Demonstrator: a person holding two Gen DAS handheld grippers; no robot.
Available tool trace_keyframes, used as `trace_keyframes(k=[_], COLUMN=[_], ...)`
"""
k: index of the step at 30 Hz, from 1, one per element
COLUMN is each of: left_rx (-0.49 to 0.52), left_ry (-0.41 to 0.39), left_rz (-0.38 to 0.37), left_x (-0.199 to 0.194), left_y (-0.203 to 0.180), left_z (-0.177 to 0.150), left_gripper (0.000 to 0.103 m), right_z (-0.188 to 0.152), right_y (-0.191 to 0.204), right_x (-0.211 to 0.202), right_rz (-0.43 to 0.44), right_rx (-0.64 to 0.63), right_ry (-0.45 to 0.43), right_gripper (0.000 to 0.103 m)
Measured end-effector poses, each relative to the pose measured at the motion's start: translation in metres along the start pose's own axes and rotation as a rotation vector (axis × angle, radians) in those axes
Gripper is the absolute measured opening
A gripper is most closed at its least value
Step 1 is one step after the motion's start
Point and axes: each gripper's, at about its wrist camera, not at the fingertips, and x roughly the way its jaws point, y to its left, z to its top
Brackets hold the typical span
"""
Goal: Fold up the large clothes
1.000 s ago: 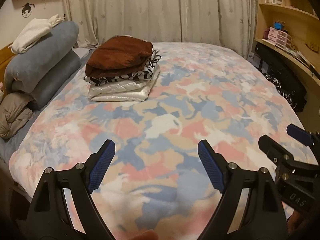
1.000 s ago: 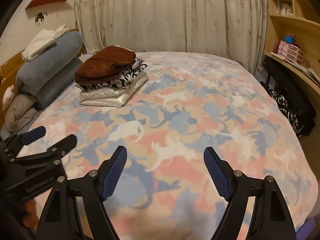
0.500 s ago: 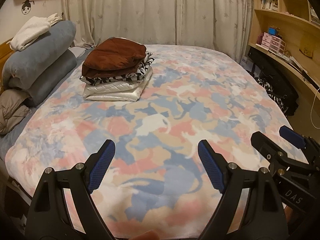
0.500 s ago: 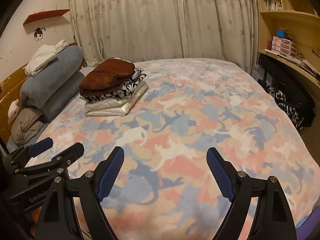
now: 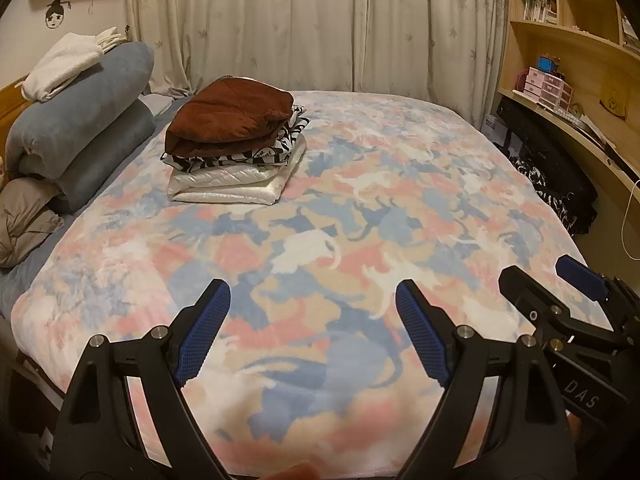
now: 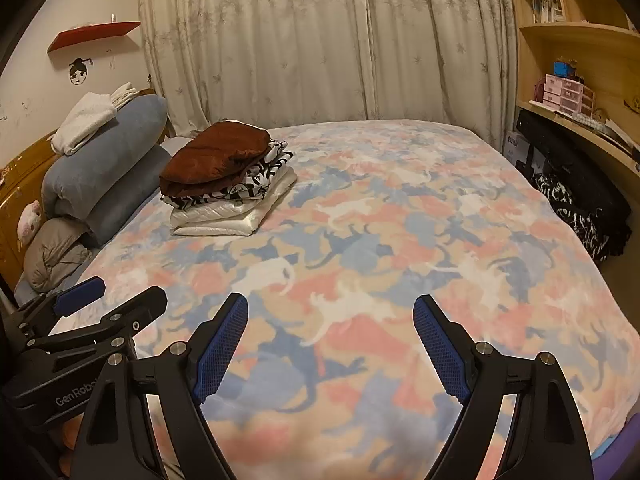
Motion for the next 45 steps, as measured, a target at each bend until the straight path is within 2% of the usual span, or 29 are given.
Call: trace_keyframes(k=[45], left_rx=[-0.012], left_ry=[0.040], left_rz=[0.019], left_x=[0.014], left_y=[0.005], left_z=[-0.008], left_gripper=[0.083], right_z=[-0.007], right_y=[0.012], right_x=[0.013], right_rz=[-0.003], right_rx=[0.002], right_ry=[0.012], right_gripper=[0.086])
